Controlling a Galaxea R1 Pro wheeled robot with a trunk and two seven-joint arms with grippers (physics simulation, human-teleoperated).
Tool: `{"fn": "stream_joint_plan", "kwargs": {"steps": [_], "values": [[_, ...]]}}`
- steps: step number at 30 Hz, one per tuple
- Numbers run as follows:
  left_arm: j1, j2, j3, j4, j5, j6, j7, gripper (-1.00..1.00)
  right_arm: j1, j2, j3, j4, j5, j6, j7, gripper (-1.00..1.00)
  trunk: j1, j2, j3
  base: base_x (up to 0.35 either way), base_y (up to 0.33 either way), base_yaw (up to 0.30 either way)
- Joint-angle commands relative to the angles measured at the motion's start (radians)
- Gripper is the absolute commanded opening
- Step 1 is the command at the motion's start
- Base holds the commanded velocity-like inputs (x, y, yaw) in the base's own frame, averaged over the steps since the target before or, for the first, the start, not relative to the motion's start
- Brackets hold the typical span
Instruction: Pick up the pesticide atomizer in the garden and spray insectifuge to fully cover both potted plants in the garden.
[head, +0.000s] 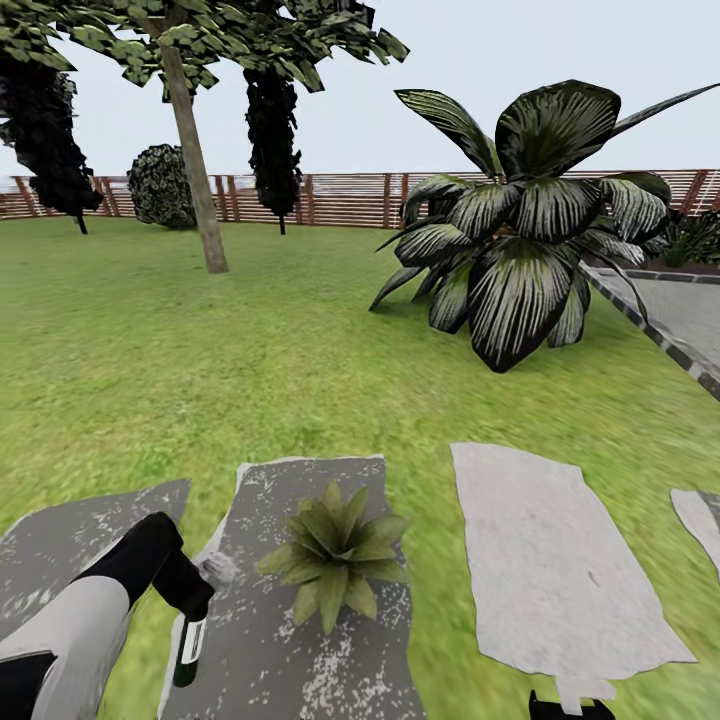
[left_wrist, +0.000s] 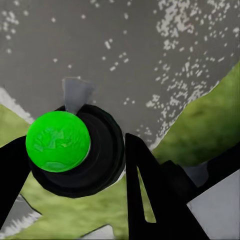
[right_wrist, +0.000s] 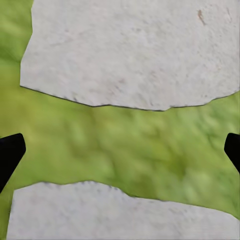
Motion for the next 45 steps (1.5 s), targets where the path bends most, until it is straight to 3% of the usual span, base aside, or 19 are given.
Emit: {"fn": "stream_joint_plan", "kwargs": {"steps": [1,14,20,25,27,30,35,38,45], "values": [[0.005,0.017,0.008,0.007,-0.006,0.003,-0.005,-1.0,-0.001,0.0,-0.009,0.001,0.01,-0.003,-0.003,1.0,0.0,0.0,-0.001,0.0,0.0,0.048],[0.007,0.006,0.013,0.012,-0.003,0.005,0.001,-1.0,-0.001,-0.001,-0.009,0.001,0.01,-0.003,-0.007,1.0,0.0,0.0,-0.001,0.059,0.0,0.068],[0.023,-0.015,0.013,0.005,-0.006,0.002,0.005,-1.0,-0.001,-0.005,-0.009,0.001,0.01,-0.003,-0.008,1.0,0.0,0.0,-0.001,0.0,0.0,0.124],[0.028,-0.02,0.014,-0.006,-0.004,0.003,0.035,-1.0,-0.001,-0.009,-0.009,0.001,0.01,-0.004,-0.008,1.0,0.0,0.0,-0.001,0.0,0.0,0.006],[0.024,-0.049,0.014,-0.048,-0.004,0.007,0.063,-1.0,-0.001,-0.009,-0.009,0.001,0.01,-0.004,-0.008,1.0,0.0,0.0,-0.001,0.0,0.0,0.0],[0.023,-0.063,0.013,-0.088,-0.005,0.008,0.073,-1.0,-0.001,-0.009,-0.009,0.001,0.01,-0.004,-0.008,1.0,0.0,0.0,-0.001,0.0,0.0,0.0],[0.028,-0.062,0.012,-0.111,-0.005,0.007,0.083,-1.0,-0.001,-0.009,-0.009,0.001,0.01,-0.003,-0.008,1.0,0.0,0.0,-0.001,0.0,0.0,0.0],[0.036,-0.062,0.013,-0.098,0.003,0.005,0.125,-1.0,-0.001,-0.009,-0.009,0.001,0.01,-0.003,-0.008,1.0,0.0,0.0,-0.001,0.0,0.0,0.0],[0.091,-0.064,0.015,-0.085,0.011,0.002,0.15,-1.0,-0.001,-0.008,-0.009,0.0,0.01,-0.004,-0.008,1.0,0.0,0.0,-0.001,0.0,0.0,0.154]]}}
